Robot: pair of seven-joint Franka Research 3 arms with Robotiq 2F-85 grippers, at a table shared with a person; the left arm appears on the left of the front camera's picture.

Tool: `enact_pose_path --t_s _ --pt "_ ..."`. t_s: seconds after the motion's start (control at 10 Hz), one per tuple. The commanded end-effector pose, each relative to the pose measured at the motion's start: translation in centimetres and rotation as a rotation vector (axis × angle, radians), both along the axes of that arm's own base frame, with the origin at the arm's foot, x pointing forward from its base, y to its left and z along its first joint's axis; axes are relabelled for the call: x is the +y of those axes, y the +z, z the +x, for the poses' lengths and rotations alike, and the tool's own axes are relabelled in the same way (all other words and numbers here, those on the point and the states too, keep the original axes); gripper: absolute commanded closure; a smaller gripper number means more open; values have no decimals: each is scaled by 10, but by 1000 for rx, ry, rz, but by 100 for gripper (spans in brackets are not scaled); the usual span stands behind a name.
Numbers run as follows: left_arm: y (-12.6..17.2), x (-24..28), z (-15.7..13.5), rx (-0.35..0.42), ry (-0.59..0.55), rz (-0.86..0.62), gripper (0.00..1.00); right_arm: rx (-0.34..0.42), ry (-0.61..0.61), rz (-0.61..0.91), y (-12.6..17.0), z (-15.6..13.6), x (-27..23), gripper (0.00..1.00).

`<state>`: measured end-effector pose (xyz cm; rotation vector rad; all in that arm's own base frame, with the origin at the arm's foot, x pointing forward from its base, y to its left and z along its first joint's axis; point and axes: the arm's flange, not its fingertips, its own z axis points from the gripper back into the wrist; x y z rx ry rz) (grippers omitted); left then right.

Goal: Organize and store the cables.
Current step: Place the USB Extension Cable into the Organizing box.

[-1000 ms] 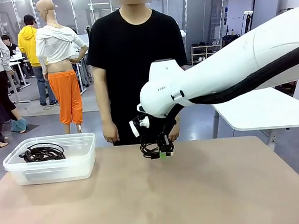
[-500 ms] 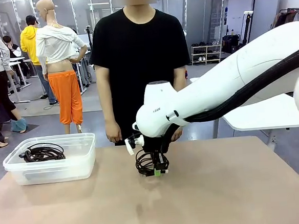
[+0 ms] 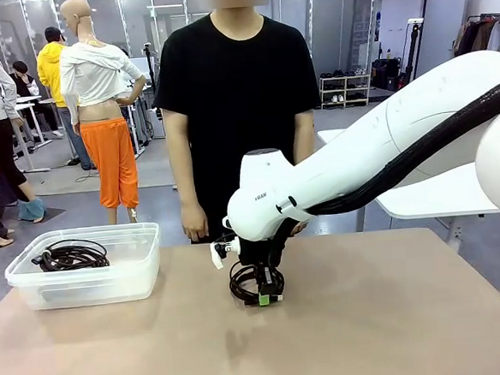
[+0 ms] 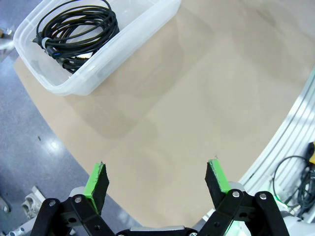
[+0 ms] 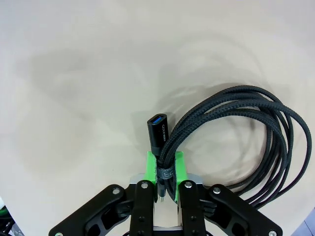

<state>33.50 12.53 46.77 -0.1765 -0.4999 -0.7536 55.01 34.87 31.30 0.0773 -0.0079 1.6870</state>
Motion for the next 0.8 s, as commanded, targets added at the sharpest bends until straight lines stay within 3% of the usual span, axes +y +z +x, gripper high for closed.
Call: enact_pose_path --t_s 0.0,0.3,0.4,0.7 --pt "2 -3 1 -5 22 -2 0 -37 -22 -3 3 -3 0 68" --pt "2 -3 1 -5 22 -2 0 -46 -20 5 15 -6 -1 11" --pt "2 -3 1 -5 22 -2 0 -48 -26 12 17 -7 -3 0" --pt "2 -3 1 -5 22 -2 0 -54 -45 33 26 -8 -14 3"
